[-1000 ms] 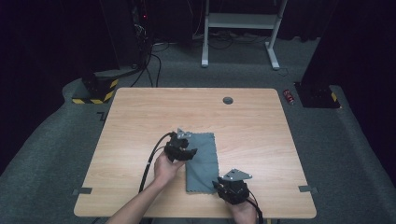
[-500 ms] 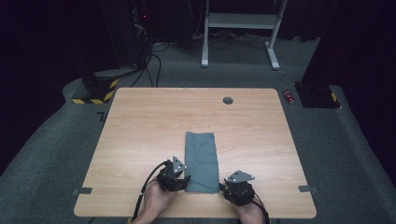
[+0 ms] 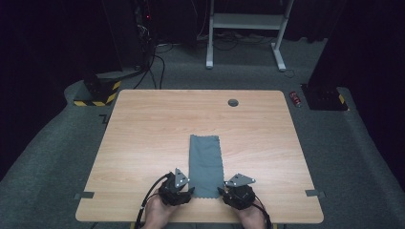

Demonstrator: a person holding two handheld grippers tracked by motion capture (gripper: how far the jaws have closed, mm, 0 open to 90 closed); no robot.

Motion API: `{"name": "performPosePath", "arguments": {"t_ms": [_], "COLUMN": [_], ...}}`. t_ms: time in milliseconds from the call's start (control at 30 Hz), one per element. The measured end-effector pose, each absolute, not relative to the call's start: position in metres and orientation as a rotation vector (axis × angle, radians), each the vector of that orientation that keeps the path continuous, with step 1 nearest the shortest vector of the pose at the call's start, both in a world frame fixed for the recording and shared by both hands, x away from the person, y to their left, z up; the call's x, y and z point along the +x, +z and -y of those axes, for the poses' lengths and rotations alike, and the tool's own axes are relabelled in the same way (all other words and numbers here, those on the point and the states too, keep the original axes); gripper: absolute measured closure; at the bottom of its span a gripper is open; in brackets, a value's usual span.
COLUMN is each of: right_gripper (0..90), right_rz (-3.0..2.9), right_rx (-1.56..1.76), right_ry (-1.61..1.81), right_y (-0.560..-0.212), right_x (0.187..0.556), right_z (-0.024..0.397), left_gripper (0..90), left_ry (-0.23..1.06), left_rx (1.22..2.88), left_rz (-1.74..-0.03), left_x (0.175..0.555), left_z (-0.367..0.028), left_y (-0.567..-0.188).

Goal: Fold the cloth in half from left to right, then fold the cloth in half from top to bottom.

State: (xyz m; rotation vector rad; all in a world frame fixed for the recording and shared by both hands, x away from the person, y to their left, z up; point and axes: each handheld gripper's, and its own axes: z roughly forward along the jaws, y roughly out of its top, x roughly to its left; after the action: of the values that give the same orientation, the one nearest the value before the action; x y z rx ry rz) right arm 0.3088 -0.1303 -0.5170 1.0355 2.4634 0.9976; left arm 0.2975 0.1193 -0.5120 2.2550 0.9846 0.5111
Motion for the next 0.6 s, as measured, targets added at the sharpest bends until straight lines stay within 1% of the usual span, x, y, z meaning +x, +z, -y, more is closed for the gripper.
{"name": "performPosePath", "arguments": {"t_ms": [67, 100, 133, 200, 267, 333, 367, 400, 433, 467, 567, 600], "right_gripper": [62.5, 62.5, 62.5, 62.5, 62.7, 62.8, 63.0, 63.0, 63.4, 63.4, 63.7, 63.8], "right_rz": [-2.467, -2.472, -2.473, -2.477, -2.486, -2.49, -2.488, -2.488, -2.483, -2.483, -2.49, -2.491], "right_rx": [1.027, 1.018, 1.014, 1.014, 1.015, 1.017, 1.015, 1.015, 1.017, 1.017, 1.018, 1.019], "right_ry": [1.0, 1.0, 1.0, 0.996, 0.991, 0.989, 0.999, 0.999, 1.01, 1.01, 1.013, 1.014], "right_y": [-0.517, -0.517, -0.517, -0.517, -0.516, -0.516, -0.516, -0.516, -0.517, -0.517, -0.517, -0.517], "right_x": [0.31, 0.31, 0.31, 0.311, 0.312, 0.312, 0.312, 0.312, 0.312, 0.312, 0.314, 0.314], "right_z": [0.133, 0.134, 0.134, 0.134, 0.133, 0.133, 0.133, 0.133, 0.134, 0.134, 0.134, 0.134], "left_gripper": [47.9, 47.9, 47.9, 47.5, 50.0, 50.1, 50.0, 49.8, 49.1, 48.7, 48.2, 48.2], "left_ry": [0.526, 0.49, 0.49, 0.442, 0.459, 0.465, 0.452, 0.452, 0.437, 0.437, 0.371, 0.379], "left_rx": [2.247, 2.231, 2.231, 2.223, 2.233, 2.222, 2.191, 2.191, 2.183, 2.183, 2.156, 2.167], "left_rz": [-0.977, -0.999, -0.999, -1.039, -1.018, -0.996, -0.962, -0.962, -0.934, -0.934, -0.938, -0.939], "left_x": [0.291, 0.29, 0.29, 0.293, 0.295, 0.3, 0.308, 0.308, 0.321, 0.321, 0.351, 0.358], "left_z": [-0.122, -0.127, -0.127, -0.133, -0.134, -0.134, -0.132, -0.132, -0.125, -0.125, -0.11, -0.107], "left_y": [-0.513, -0.513, -0.513, -0.513, -0.513, -0.51, -0.503, -0.503, -0.498, -0.498, -0.5, -0.502]}}
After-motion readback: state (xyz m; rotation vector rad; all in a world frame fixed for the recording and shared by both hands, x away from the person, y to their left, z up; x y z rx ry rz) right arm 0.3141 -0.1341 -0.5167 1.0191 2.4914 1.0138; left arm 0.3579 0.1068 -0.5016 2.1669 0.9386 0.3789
